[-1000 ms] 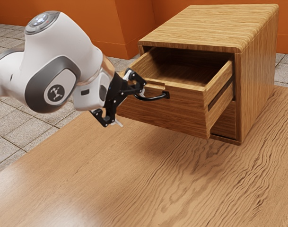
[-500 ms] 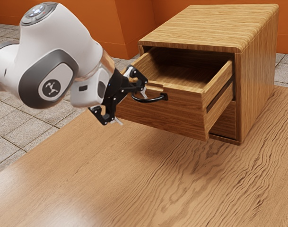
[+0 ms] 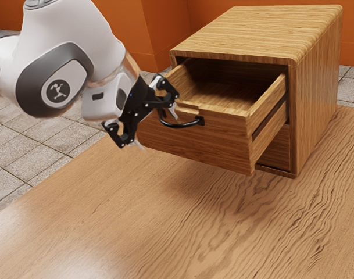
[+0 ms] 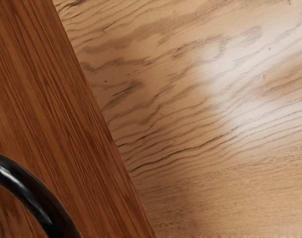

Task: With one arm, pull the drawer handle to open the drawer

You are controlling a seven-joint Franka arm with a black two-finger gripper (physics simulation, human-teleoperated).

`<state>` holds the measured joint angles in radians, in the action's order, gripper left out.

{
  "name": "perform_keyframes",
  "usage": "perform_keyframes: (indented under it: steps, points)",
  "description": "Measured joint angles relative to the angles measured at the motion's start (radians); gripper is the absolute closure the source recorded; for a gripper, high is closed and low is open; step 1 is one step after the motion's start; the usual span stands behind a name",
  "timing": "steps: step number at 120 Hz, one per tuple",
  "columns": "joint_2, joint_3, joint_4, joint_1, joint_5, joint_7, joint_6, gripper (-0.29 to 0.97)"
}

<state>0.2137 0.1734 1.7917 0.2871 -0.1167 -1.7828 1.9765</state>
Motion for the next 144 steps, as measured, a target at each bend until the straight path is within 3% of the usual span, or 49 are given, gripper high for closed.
perform_keyframes:
  steps: [32, 60, 80, 105, 144]
  points:
    - [0.048, -0.002, -0.011, 0.002, 0.002, 0.002, -0.049, 0.0]
    - [0.032, 0.029, -0.134, -0.024, 0.02, 0.03, -0.153, 0.0]
    - [-0.001, 0.035, -0.167, -0.136, 0.03, 0.159, -0.307, 0.0]
    - [-0.017, 0.035, -0.169, -0.151, 0.048, 0.314, -0.415, 0.0]
    - [-0.038, 0.035, -0.17, -0.151, 0.05, 0.472, -0.463, 0.0]
